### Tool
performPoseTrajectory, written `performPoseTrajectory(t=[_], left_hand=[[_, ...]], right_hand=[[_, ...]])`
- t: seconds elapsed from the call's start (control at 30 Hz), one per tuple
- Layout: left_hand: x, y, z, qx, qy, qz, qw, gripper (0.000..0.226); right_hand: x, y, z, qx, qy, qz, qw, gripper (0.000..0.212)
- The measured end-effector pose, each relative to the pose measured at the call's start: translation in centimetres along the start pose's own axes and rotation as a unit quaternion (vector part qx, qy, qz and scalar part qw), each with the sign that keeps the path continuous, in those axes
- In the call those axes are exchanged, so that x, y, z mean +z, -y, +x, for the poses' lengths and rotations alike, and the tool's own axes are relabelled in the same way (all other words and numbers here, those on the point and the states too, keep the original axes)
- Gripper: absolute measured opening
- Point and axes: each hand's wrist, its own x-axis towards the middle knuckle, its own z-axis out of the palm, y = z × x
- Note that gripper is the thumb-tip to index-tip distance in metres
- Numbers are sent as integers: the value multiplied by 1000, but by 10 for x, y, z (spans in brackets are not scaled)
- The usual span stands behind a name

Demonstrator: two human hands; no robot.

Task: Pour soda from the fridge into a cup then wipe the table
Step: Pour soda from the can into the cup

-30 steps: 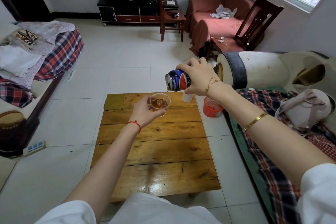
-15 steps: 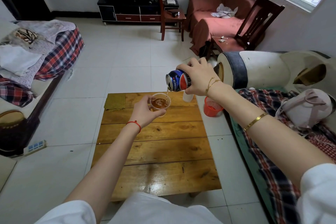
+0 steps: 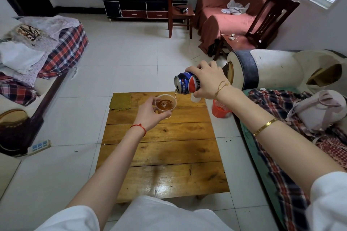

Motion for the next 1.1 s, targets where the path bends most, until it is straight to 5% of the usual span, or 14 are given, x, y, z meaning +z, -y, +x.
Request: performPoseTrajectory(t=[0.53, 1.1], left_hand=[[11, 62, -29, -72, -78, -72, 992, 68], [58, 152, -23, -132, -57, -71, 987, 64]], right_hand=[[110, -19, -25, 110, 80, 178, 975, 80], [262, -1, -38, 244, 55, 506, 826, 81]])
